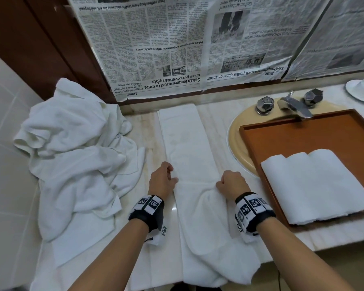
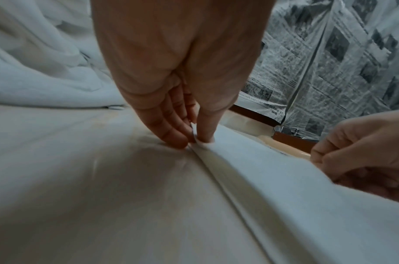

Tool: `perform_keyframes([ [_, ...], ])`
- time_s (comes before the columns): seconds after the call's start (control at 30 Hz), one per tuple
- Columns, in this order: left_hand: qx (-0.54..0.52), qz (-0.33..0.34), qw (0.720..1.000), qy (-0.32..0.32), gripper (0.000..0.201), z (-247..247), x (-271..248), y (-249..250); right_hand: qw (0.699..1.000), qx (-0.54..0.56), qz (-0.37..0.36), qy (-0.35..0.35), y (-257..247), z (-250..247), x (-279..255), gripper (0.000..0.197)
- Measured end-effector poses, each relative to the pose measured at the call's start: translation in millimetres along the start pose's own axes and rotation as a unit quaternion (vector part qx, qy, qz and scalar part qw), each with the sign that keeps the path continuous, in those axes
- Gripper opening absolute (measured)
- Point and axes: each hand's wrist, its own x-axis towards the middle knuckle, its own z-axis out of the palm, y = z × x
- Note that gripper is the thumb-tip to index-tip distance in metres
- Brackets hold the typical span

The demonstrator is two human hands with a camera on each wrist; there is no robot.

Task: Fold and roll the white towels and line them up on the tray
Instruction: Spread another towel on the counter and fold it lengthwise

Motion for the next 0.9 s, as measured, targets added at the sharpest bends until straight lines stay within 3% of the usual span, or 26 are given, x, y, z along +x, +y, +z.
perform_keyframes([
  [0.1, 0.017, 0.01, 1.0, -0.007, 0.036, -0.9, -0.8, -2.0, 0.993, -0.041, -0.078, 0.082, -8.0, -0.6, 3.7, 0.019],
  [0.17, 0.118, 0.021, 0.993, -0.019, 0.052, 1.1, -0.9, -5.5, 0.975, -0.06, -0.181, 0.112, -17.9, 5.2, 5.0, 0.029],
  [0.23, 0.222, 0.017, 0.974, -0.033, 0.064, 5.3, -3.8, -6.3, 0.961, -0.071, -0.258, 0.062, -30.1, 15.8, 7.3, 0.043],
  [0.3, 0.274, 0.011, 0.96, -0.059, 0.07, 10.0, -5.0, -4.6, 0.948, -0.128, -0.29, 0.007, -40.1, 27.3, 13.5, 0.059],
  [0.37, 0.304, 0.016, 0.949, -0.085, 0.07, 15.8, -5.7, -4.3, 0.939, -0.178, -0.292, -0.027, -44.0, 36.6, 22.3, 0.08],
  [0.43, 0.323, 0.02, 0.942, -0.093, 0.066, 18.7, -7.1, -8.9, 0.937, -0.206, -0.279, -0.04, -39.0, 41.8, 31.2, 0.084],
  [0.57, 0.311, 0.003, 0.947, -0.081, 0.062, 15.5, -6.0, -21.2, 0.957, -0.193, -0.215, -0.026, -15.1, 33.4, 41.8, 0.064],
  [0.67, 0.281, -0.007, 0.958, -0.065, 0.056, 17.9, -6.5, -16.6, 0.973, -0.155, -0.171, -0.006, -13.0, 29.1, 38.5, 0.059],
  [0.8, 0.277, 0.003, 0.958, -0.08, 0.053, 29.9, -4.8, 0.8, 0.948, -0.171, -0.268, -0.007, -29.1, 47.0, 27.4, 0.066],
  [0.9, 0.291, 0.006, 0.952, -0.089, 0.054, 31.9, -3.2, -0.1, 0.939, -0.201, -0.277, -0.014, -25.1, 50.6, 35.3, 0.071],
])
